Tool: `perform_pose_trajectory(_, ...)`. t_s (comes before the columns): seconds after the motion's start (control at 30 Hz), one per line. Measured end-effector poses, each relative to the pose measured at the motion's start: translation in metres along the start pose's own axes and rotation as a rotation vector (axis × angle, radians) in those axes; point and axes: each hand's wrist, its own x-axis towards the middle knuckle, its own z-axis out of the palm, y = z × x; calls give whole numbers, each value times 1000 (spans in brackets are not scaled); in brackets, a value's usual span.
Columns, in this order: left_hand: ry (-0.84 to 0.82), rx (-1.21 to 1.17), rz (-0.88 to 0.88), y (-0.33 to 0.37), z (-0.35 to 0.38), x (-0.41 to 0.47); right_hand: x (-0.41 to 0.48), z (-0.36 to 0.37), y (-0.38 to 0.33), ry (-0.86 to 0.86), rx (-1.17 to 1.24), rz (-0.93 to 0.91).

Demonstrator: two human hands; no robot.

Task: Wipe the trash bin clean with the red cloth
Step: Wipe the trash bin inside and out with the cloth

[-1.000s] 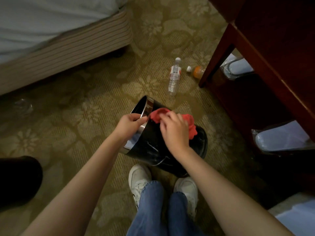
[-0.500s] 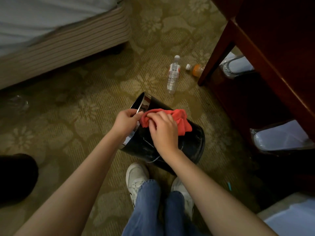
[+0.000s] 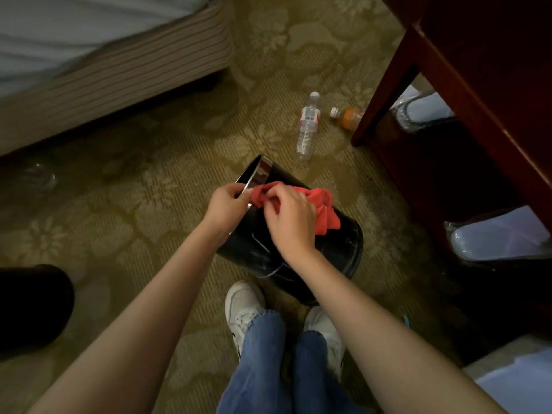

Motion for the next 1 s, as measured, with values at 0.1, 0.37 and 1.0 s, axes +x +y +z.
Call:
perform_pose_trajectory(0.1, -29, 24, 16, 1, 5, -3, 31, -11, 7, 36, 17, 225)
perform_pose_trajectory(0.37, -24, 17, 48, 1, 5, -6, -8, -13, 0, -60, -41, 1)
perform_pose_trajectory(1.0, -83, -8, 63, 12, 13, -15, 4, -31, 7, -25, -130, 21)
